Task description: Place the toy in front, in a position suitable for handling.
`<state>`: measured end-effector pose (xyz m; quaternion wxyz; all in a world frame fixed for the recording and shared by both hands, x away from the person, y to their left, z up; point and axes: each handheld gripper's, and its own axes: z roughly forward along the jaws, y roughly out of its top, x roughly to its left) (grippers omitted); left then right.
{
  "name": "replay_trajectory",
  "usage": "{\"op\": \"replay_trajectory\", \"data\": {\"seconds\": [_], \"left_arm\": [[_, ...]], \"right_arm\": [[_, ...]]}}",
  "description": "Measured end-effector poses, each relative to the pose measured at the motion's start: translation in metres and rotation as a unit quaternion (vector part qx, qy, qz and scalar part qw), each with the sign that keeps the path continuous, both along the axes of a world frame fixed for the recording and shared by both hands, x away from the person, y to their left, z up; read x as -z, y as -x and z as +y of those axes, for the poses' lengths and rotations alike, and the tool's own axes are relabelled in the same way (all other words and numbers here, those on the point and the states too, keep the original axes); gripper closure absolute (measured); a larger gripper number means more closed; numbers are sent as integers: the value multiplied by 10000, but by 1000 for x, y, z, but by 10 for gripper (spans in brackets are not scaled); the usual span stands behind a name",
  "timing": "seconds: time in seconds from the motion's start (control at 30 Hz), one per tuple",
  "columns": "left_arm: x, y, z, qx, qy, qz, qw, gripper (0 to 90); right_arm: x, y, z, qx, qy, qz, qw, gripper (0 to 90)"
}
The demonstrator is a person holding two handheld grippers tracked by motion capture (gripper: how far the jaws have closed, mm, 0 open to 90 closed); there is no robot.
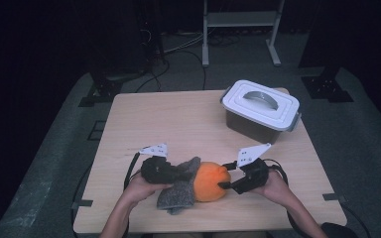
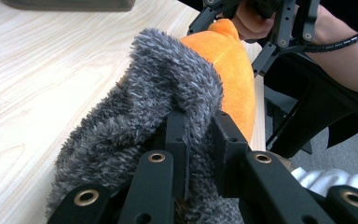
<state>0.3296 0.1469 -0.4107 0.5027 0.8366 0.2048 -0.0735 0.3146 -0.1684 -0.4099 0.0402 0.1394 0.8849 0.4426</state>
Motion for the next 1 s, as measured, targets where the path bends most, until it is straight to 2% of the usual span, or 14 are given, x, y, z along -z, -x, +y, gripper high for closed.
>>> {"op": "replay_trajectory", "data": {"seconds": [0.1, 0.17, 0.3, 0.37, 0.43, 0.5, 0.53, 0.63, 0.7, 0.87, 1.0], "left_arm": [[0, 0, 0, -3, 9, 20, 10000, 788], [0, 0, -1, 17, 10, 16, 10000, 788], [-1, 1, -4, 51, 7, 4, 10000, 788], [-1, 2, -4, 49, -19, -16, 10000, 788], [-3, 2, -4, 54, -41, -74, 9999, 788], [-7, 3, -5, 65, 32, -131, 9999, 788], [-10, 4, -7, 89, 135, -149, 9998, 788], [-13, 7, -13, 152, 150, -273, 9994, 787], [-11, 7, -14, 168, 177, -223, 9995, 788], [-7, 5, -13, 115, 114, -188, 9997, 789], [-5, 5, -13, 136, 88, -166, 9997, 789]], "right_arm": [[-3, 1, 1, -1, 66, -13, 10000, 347], [-6, 2, 0, -6, -3, 13, 10000, 341], [-8, 5, 4, 41, 19, -77, 10000, 324], [-3, 5, 7, 46, 72, -98, 9999, 369], [1, 5, 8, 8, 24, -92, 10000, 413], [2, 6, 8, -17, -26, -78, 10000, 437], [2, 7, 9, -74, -38, -92, 9999, 451], [4, 12, 15, -324, -10, -282, 9991, 467], [3, 15, 18, -405, 64, -442, 9982, 468], [2, 12, 12, -542, 157, -546, 9969, 491], [4, 4, 2, -482, 79, -401, 9980, 487]]}}
